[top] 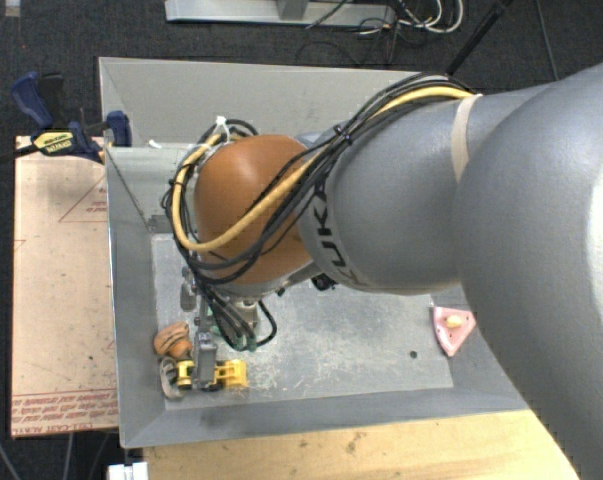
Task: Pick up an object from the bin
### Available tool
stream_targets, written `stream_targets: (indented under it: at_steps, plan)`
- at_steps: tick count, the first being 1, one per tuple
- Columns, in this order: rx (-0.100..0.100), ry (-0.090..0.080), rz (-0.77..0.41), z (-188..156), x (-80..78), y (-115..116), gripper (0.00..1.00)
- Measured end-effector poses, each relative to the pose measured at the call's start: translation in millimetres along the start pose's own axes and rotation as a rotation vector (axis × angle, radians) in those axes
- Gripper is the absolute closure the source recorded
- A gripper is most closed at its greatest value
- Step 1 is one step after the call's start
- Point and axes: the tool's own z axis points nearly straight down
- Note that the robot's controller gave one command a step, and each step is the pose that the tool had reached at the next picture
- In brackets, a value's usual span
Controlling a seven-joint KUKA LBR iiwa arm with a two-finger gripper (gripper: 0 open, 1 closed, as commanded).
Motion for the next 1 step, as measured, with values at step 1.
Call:
stream_targets:
  at_steps: [1]
  plan:
    - [-0.002,-0.007,0.005,-4.6,-2.1,-1.3,0.00]
